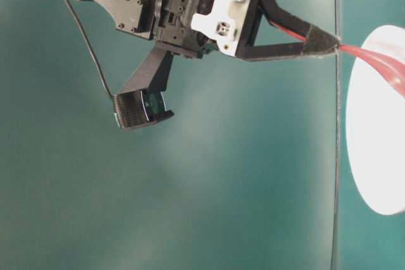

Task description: Grip the spoon and scoop the red block from the bowl with right arm.

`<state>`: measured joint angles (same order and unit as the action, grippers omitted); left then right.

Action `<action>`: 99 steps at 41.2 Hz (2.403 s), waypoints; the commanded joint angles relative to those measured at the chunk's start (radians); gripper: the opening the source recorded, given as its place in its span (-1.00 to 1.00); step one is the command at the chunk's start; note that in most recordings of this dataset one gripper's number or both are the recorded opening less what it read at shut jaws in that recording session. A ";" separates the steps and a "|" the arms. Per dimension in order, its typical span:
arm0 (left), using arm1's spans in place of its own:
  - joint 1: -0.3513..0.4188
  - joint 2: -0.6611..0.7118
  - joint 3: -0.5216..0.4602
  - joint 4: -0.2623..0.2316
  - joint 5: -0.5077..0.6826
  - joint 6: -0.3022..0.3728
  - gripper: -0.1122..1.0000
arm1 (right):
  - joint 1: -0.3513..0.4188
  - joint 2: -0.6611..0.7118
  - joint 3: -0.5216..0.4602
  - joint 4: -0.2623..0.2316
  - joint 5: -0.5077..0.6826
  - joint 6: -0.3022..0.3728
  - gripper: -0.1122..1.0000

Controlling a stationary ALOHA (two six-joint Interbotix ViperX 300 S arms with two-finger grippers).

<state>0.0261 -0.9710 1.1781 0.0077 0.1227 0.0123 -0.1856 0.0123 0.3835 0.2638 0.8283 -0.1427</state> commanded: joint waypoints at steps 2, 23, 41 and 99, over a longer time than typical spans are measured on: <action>0.002 0.006 -0.018 0.003 -0.005 0.000 -0.79 | 0.002 -0.009 -0.025 -0.005 -0.003 0.002 -0.35; 0.002 0.006 -0.003 0.003 -0.006 0.000 -0.80 | 0.003 0.011 -0.025 -0.005 -0.011 0.002 -0.35; 0.002 0.003 -0.003 0.003 -0.005 0.000 -0.80 | 0.006 0.025 -0.025 -0.005 -0.035 0.002 -0.35; 0.002 0.003 -0.005 0.003 -0.012 0.000 -0.80 | 0.015 0.087 -0.089 -0.005 -0.138 0.020 -0.35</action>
<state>0.0245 -0.9725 1.1873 0.0092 0.1212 0.0123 -0.1703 0.1135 0.3191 0.2608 0.7026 -0.1289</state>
